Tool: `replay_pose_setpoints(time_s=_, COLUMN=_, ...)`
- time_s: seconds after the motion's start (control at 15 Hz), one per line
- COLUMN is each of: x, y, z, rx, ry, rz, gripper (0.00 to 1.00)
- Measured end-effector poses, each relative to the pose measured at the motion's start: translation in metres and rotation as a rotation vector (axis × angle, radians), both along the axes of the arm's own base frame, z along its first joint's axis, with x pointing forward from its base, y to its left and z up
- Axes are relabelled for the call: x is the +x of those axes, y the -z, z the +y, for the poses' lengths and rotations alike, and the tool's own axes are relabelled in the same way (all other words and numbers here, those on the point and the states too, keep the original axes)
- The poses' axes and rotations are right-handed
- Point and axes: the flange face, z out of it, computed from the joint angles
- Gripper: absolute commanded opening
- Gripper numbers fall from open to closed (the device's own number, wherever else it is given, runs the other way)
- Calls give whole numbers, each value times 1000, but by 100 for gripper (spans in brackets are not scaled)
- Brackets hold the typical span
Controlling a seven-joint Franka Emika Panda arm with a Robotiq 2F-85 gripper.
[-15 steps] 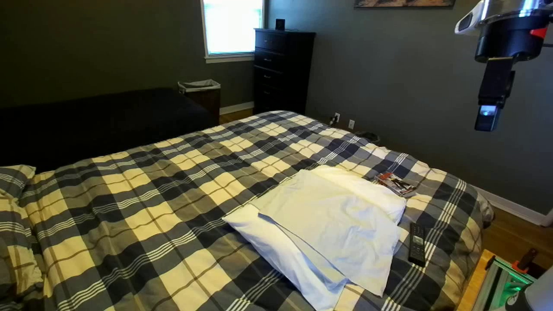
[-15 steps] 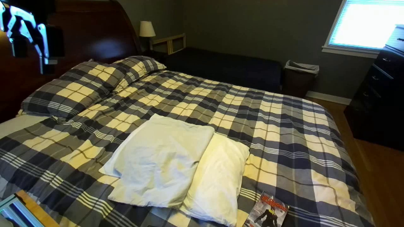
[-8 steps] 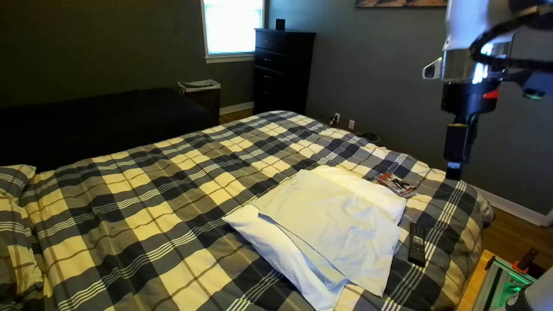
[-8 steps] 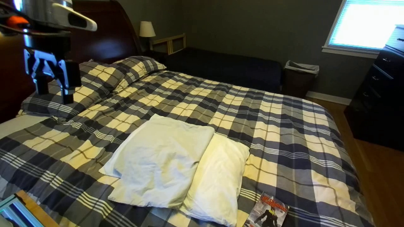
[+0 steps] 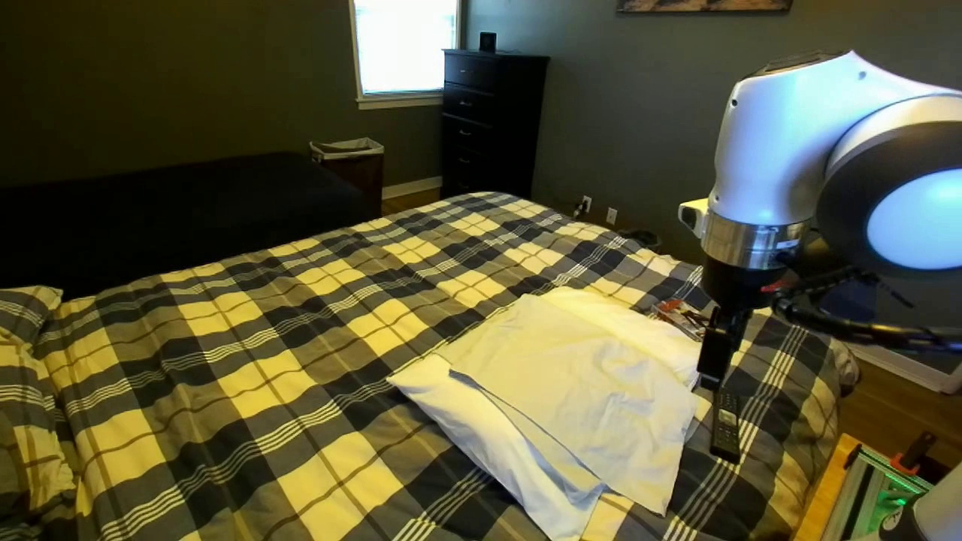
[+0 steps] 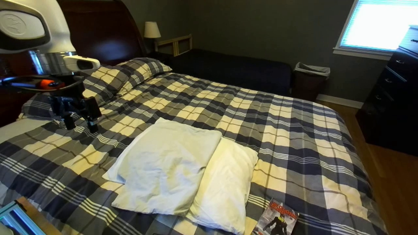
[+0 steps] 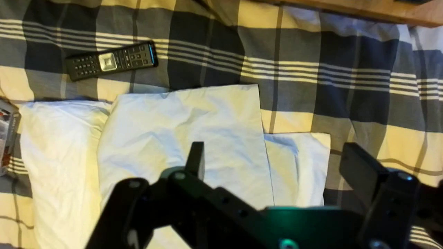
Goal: Partially unfold the sheet
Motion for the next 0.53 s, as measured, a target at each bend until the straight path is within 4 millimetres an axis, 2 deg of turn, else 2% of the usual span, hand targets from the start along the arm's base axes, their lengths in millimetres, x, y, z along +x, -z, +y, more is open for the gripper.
replay_pose_setpoints(time_s=0.27, x=23, y=29, z=24, rx=-5, ry=25, rz=-76, gripper=100)
replay_pose_setpoints(time_s=0.53, x=44, y=78, z=35, rx=-5, ry=41, rz=-103, gripper=100)
